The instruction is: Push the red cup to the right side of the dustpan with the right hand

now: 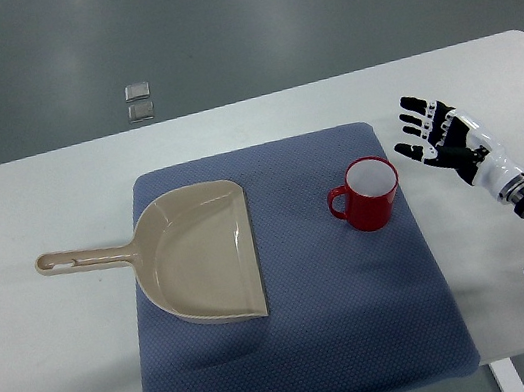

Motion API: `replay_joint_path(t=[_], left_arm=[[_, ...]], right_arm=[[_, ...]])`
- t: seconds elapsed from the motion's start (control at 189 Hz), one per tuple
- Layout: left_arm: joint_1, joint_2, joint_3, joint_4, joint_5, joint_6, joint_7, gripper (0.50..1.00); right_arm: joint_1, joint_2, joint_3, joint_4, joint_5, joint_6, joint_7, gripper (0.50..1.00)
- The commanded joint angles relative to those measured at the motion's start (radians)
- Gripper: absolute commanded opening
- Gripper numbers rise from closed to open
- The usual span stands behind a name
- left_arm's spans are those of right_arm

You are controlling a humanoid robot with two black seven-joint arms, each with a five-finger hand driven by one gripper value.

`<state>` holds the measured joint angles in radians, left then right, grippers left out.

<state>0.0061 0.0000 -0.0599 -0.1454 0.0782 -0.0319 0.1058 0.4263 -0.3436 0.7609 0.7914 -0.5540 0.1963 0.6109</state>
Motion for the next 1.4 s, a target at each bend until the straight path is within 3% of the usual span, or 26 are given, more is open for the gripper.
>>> replay_joint_path(t=[0.0,1.257,1.394], left_arm=[[0.0,0.0,0.0,-0.002,0.0,-0.009,0.0,1.0],[0.002,0.0,-0.006,0.007,0.0,-0.003,-0.009,1.0],[0.002,0.0,-0.006,0.007,0.0,-0.003,-0.009,1.0]], right_arm=[[0.0,0.0,0.0,0.0,0.0,0.0,0.0,0.915],[0.008,-0.032,0.0,-0.003,0.009,0.002,0.0,0.915],[0.005,-0.061,-0.002,-0.003,0.009,0.049,0.0,0.915]])
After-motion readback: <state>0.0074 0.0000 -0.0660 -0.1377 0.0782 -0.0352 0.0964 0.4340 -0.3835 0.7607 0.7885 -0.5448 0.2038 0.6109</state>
